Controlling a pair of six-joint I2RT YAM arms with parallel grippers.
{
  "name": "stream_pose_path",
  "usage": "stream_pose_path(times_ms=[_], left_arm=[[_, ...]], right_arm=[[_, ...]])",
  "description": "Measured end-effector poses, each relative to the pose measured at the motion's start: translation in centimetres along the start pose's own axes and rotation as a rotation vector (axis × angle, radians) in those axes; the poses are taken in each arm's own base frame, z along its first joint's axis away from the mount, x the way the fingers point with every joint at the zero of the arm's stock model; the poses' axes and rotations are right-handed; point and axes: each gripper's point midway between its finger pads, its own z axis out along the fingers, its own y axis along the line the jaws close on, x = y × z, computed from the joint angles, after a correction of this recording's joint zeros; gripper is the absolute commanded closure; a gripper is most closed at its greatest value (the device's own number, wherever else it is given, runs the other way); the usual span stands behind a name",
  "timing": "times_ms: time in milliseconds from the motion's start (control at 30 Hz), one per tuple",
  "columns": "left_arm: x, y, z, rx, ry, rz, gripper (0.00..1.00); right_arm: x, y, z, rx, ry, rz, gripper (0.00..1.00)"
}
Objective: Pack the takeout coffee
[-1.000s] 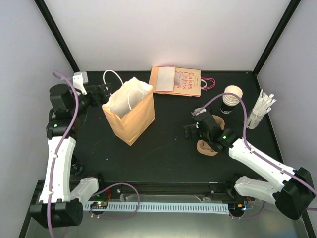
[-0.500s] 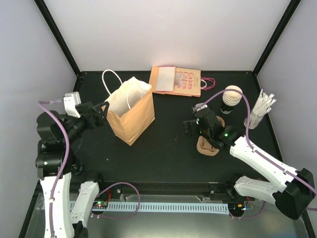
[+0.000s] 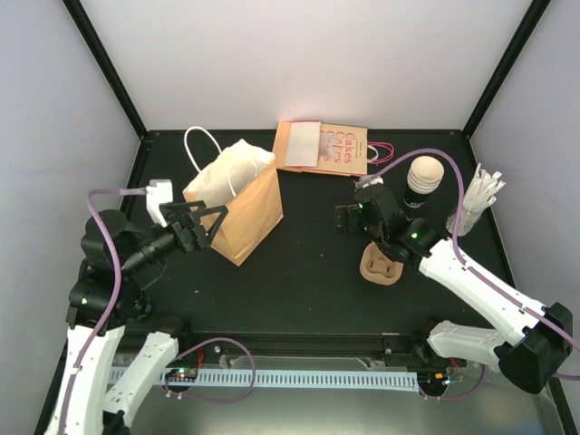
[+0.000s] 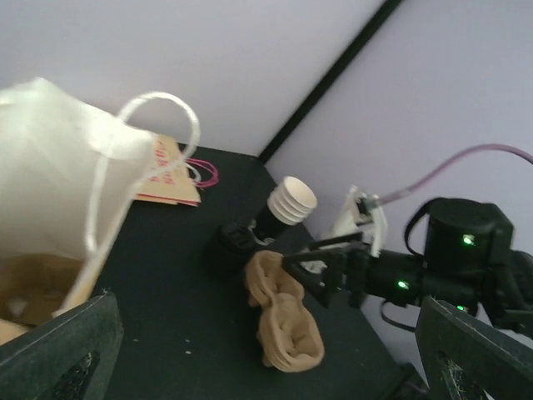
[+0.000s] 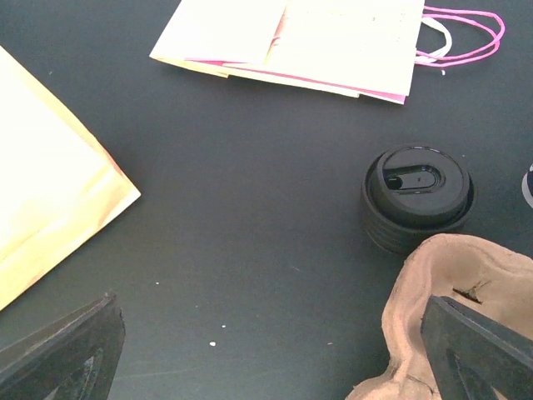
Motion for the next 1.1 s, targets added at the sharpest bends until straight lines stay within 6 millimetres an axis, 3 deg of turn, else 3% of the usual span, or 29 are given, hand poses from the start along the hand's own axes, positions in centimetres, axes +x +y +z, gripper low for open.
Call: stream_pose_path(times_ms=[533,733,1100], left_arm=[[2.5,-7.6,5.9,0.213,0.205,0.106,0.01],[1.8,-7.3,6.5,0.186,0.166,0.185,0.01],[0.5,-7.5,5.0,0.183,0.089,0.325,0.01]], right_arm=[[0.1,-1.0,-0.4,0.034,-0.025,0.002,0.00],[0.1,-1.2,-0.4,0.045,-0.030,0.002,0.00],[0.0,-1.4,-0.4,0.058,-0.034,0.001,0.00]])
